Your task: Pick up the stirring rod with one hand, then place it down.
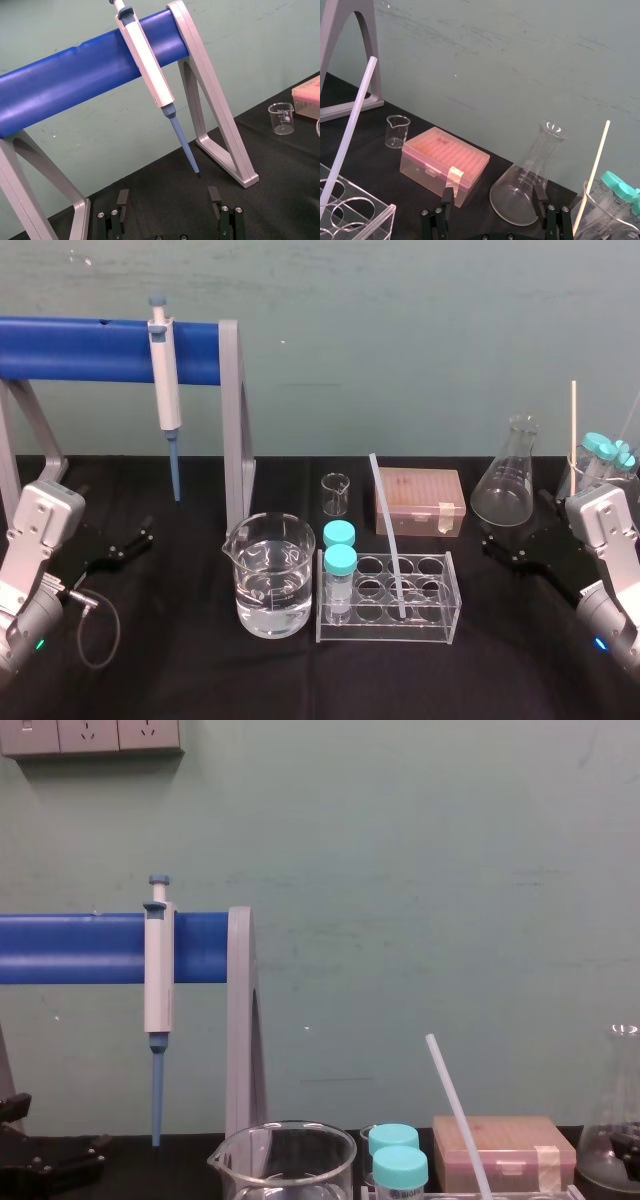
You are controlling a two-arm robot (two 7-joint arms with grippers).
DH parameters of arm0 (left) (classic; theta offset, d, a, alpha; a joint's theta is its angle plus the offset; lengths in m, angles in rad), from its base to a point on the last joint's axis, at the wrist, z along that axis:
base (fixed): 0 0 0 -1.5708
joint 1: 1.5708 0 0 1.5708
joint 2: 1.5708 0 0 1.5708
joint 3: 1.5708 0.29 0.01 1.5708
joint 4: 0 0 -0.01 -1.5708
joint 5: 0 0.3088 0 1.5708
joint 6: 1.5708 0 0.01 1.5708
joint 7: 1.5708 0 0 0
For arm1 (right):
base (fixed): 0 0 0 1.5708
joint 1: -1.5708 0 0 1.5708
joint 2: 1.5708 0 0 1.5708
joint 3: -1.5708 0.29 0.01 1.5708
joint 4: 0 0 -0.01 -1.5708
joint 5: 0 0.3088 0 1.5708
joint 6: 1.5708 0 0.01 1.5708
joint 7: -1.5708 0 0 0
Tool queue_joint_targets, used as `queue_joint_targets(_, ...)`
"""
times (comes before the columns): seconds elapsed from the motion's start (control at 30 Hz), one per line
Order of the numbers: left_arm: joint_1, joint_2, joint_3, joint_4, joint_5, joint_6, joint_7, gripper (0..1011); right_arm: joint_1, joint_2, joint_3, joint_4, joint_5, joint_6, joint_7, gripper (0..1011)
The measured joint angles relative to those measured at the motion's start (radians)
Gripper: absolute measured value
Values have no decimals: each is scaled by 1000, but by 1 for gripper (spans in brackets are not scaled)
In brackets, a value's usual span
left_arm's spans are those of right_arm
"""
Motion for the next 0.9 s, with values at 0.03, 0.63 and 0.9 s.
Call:
queue_joint_targets(0.03,0,0,0,0,0,0,0,1000,0,0,0,0,0,0,0,1000)
queue_joint_targets(0.63,0,0,0,0,0,0,0,1000,0,0,0,0,0,0,0,1000)
queue_joint_targets(0.9,0,0,0,0,0,0,0,1000,-1,-5,16,0,3,-2,13,1000)
